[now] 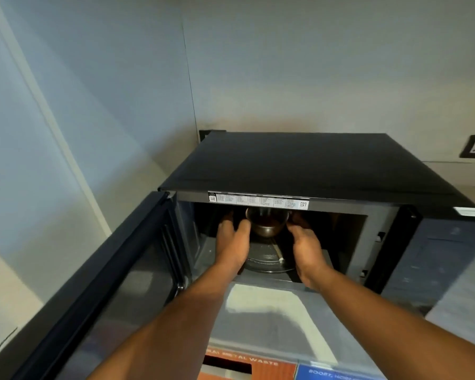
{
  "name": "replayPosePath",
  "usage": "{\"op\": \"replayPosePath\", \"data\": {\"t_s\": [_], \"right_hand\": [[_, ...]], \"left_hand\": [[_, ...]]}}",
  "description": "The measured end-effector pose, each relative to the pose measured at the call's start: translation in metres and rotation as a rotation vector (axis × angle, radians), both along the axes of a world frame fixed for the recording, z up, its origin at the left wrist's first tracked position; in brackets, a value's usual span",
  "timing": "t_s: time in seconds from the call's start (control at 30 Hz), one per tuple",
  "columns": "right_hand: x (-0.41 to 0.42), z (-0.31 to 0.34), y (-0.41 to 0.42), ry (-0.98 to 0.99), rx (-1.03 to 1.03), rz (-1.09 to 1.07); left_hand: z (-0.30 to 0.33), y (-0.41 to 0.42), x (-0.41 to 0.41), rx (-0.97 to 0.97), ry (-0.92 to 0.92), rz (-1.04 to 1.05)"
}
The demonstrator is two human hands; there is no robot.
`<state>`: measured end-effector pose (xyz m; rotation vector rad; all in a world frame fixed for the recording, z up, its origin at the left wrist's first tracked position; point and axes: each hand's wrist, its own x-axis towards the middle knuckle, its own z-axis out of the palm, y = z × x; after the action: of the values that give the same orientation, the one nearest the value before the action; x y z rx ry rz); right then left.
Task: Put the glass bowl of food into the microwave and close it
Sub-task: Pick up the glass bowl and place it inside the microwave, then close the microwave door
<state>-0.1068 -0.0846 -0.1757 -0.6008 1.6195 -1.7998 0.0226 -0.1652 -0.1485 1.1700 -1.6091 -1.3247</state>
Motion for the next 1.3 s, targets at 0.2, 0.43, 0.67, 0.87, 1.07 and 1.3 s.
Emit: {"op": "replayPosePath", "data": {"t_s": [0.2,0.43,0.67,0.87,1.07,1.3], "right_hand": [[0.041,0.025,0.049,0.117,0.039,0.049],[0.069,0.08,0.123,0.262,0.079,0.1],[0.066,0.136,0.166,0.563,0.152,0.018],[0.044,0.156,0.181,1.004,0.302,-0.046],[0.012,0.154,0.192,1.199,0.456,-0.067],[-0.011,0.143,0.204,1.311,0.69,-0.03]], "left_hand": [[0.018,0.039,0.051,-0.234,-0.361,-0.042],[0.082,0.085,0.1,-0.597,-0.635,-0.092],[0.138,0.09,0.139,-0.829,-0.964,-0.099],[0.156,0.094,0.174,-0.489,-1.232,-0.025],[0.154,0.103,0.195,-0.431,-1.228,-0.067],[0.157,0.104,0.193,-0.458,-1.2,-0.127]]}}
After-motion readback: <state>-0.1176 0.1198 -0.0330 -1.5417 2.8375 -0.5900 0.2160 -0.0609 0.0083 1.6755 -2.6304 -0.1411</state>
